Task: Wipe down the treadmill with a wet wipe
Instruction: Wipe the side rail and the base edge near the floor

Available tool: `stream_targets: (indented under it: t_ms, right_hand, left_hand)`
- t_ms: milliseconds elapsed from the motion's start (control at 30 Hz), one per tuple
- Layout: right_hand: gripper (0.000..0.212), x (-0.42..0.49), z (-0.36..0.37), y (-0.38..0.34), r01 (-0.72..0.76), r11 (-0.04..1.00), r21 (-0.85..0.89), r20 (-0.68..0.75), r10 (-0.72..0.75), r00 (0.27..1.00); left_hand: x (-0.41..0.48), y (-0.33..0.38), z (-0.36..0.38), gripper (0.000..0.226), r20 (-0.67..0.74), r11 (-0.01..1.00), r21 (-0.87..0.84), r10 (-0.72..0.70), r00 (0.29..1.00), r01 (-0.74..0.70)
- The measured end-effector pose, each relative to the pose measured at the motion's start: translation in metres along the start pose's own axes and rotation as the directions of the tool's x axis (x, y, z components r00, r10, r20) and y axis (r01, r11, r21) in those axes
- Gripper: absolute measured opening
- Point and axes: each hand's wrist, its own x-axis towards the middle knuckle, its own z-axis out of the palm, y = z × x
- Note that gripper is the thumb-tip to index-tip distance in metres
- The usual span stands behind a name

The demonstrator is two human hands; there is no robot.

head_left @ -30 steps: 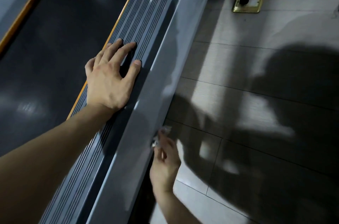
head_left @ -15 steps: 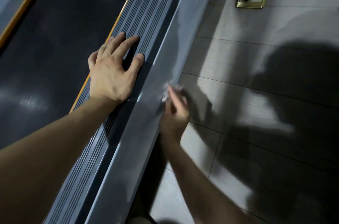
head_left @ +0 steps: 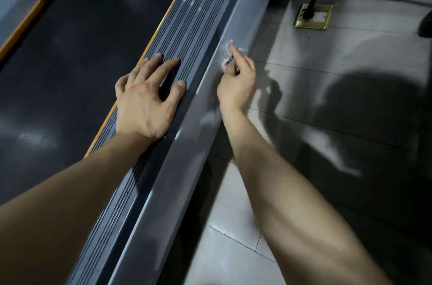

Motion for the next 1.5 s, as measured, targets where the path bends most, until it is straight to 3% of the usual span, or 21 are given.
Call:
stream_targets:
  t_ms: [167,300,367,433,533,667,833,933,1100,1167,1267,1367,1500]
  right_hand:
    - [0.043,-0.126,-0.050,0.003,0.022,0.999,0.031,0.097,-0.024,0.995]
    - [0.047,-0.211,-0.095,0.006,-0.128,0.991,-0.034,0.238,0.132,0.962]
    - [0.045,-0.202,-0.097,-0.004,-0.119,0.993,-0.027,0.264,0.122,0.957]
    - [0.039,-0.161,-0.081,-0.018,-0.014,1.000,-0.018,0.257,0.018,0.966]
    - [0.031,-0.061,-0.040,-0.038,0.153,0.986,-0.061,0.139,-0.143,0.980]
    - [0.034,0.016,-0.010,-0.055,0.067,0.983,-0.173,0.089,-0.052,0.995]
    - [0.029,-0.069,-0.057,-0.043,0.043,0.986,-0.164,0.267,0.003,0.964]
    - [0.029,-0.090,-0.075,-0.037,0.136,0.976,-0.172,0.348,-0.069,0.935]
    - [0.031,0.063,-0.008,-0.039,0.107,0.956,-0.275,0.150,-0.067,0.986]
    - [0.033,0.074,0.002,-0.047,0.082,0.961,-0.264,0.101,-0.056,0.993]
    - [0.031,0.010,-0.016,-0.050,0.109,0.977,-0.181,0.142,-0.084,0.986]
    - [0.037,-0.068,-0.054,-0.051,0.135,0.981,-0.139,0.308,-0.086,0.948]
    - [0.043,-0.049,-0.056,-0.043,0.128,0.987,-0.093,0.366,-0.086,0.926]
  left_hand:
    - [0.000,-0.001,0.000,0.056,-0.007,1.000,0.023,0.011,1.000,-0.011]
    - [0.000,0.001,-0.001,0.058,0.001,1.000,0.014,0.006,1.000,-0.006]
    - [-0.001,0.002,-0.001,0.057,0.004,1.000,0.015,0.010,1.000,-0.010]
    - [-0.004,0.002,-0.001,0.058,0.009,1.000,0.015,0.010,1.000,-0.010]
    - [-0.005,0.001,0.002,0.060,0.027,1.000,0.011,0.019,0.999,-0.020]
    - [-0.006,0.002,-0.002,0.059,0.047,1.000,-0.005,0.017,0.999,-0.016]
    - [-0.005,0.005,-0.005,0.059,0.041,1.000,-0.004,0.030,0.999,-0.030]
    - [-0.007,0.004,-0.006,0.059,0.048,1.000,0.004,0.026,0.998,-0.027]
    - [-0.008,0.006,-0.005,0.056,0.033,0.999,0.035,0.020,0.999,-0.021]
    - [-0.006,0.009,-0.008,0.053,0.073,0.996,0.075,0.039,0.997,-0.045]
    - [0.013,0.015,-0.017,0.043,0.088,0.993,0.115,0.013,0.996,-0.023]
    - [0.065,0.035,-0.012,0.035,0.003,0.993,0.115,-0.005,1.000,0.004]
    - [0.128,0.062,0.028,0.052,0.061,0.998,0.041,0.043,0.997,-0.045]
